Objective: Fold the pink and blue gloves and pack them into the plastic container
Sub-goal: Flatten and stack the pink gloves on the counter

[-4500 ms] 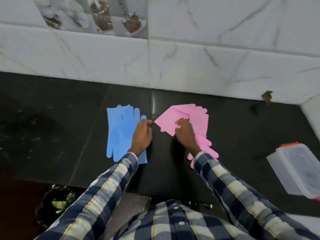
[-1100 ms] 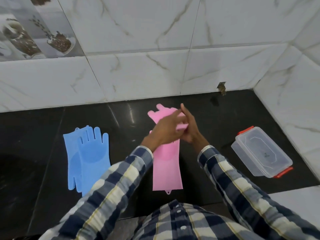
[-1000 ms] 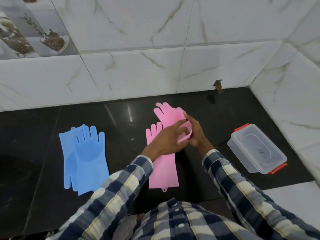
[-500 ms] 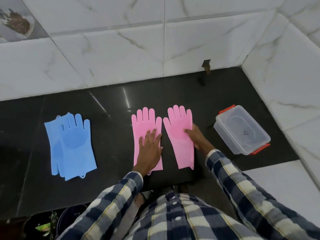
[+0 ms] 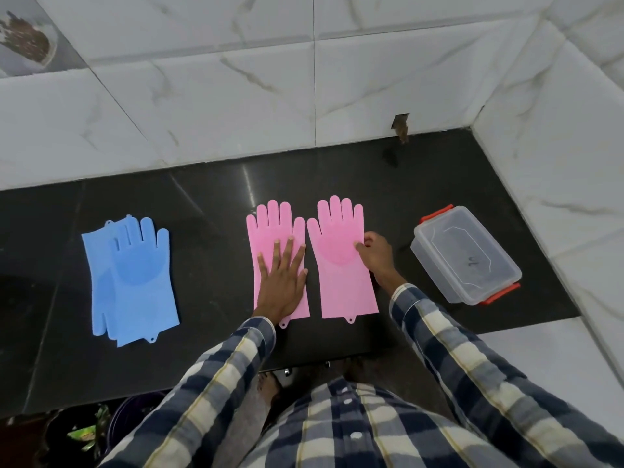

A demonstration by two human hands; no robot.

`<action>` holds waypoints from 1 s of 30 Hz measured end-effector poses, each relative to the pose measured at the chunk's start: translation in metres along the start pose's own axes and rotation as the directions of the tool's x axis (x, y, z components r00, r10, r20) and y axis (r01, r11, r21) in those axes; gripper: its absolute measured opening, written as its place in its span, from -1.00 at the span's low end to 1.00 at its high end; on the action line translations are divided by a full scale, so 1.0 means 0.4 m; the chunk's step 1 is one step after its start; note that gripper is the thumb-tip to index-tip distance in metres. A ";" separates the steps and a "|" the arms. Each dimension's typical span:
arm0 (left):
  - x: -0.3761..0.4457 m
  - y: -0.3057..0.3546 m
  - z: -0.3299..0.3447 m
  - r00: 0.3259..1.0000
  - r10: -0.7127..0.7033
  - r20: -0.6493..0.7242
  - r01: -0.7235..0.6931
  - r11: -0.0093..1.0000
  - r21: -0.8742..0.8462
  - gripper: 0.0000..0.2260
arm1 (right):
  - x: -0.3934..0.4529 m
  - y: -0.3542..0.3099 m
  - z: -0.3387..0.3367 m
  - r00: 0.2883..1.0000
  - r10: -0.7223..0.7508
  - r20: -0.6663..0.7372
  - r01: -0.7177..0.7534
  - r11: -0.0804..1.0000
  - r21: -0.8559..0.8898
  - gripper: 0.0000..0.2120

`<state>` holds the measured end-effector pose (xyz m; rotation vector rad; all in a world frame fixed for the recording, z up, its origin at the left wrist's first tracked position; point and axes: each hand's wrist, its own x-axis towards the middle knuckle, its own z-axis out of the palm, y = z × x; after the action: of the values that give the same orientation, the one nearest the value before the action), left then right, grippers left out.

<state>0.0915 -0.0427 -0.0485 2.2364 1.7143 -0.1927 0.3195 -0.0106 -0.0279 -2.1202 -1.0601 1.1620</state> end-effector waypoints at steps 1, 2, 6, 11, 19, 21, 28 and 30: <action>0.002 0.001 -0.002 1.000 0.000 0.002 0.000 1.000 -0.012 -0.44 | 0.002 0.001 -0.003 1.000 0.004 0.000 -0.004 1.000 0.016 -0.74; 0.004 0.001 -0.004 1.000 0.001 0.001 -0.001 1.000 -0.028 -0.45 | 0.004 0.000 -0.004 1.000 0.007 -0.003 -0.007 0.999 0.036 -0.75; 0.014 -0.002 -0.017 1.000 -0.018 -0.019 0.016 0.993 -0.118 -0.49 | 0.014 -0.008 0.000 1.000 0.021 -0.011 -0.020 0.997 0.073 -0.75; 0.029 -0.007 -0.033 0.997 -0.030 -0.066 0.018 0.984 -0.175 -0.55 | 0.017 -0.019 0.009 1.000 0.013 -0.025 -0.011 0.995 0.100 -0.75; 0.044 -0.061 -0.069 0.974 -0.098 -0.202 -0.006 0.888 -0.460 -0.67 | -0.003 -0.065 0.030 0.994 -0.108 -0.034 0.110 0.992 0.057 -0.75; 0.049 -0.087 -0.088 0.954 -0.184 -0.235 0.002 0.792 -0.611 -0.73 | -0.010 -0.096 0.047 0.978 -0.200 -0.059 0.199 0.980 -0.021 -0.78; 0.052 -0.207 -0.142 0.911 -0.413 -0.001 0.145 0.323 -0.935 -0.73 | -0.067 -0.258 0.198 0.893 -0.448 0.039 0.432 0.831 -0.349 -0.81; 0.045 -0.228 -0.156 0.926 -0.357 0.126 0.186 0.140 -0.973 -0.65 | -0.090 -0.299 0.260 0.863 -0.499 0.082 0.478 0.751 -0.456 -0.80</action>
<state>0.0037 0.0155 -0.0104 0.9069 1.5209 0.8292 0.1716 0.0343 0.0215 -1.9764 -1.8853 0.6379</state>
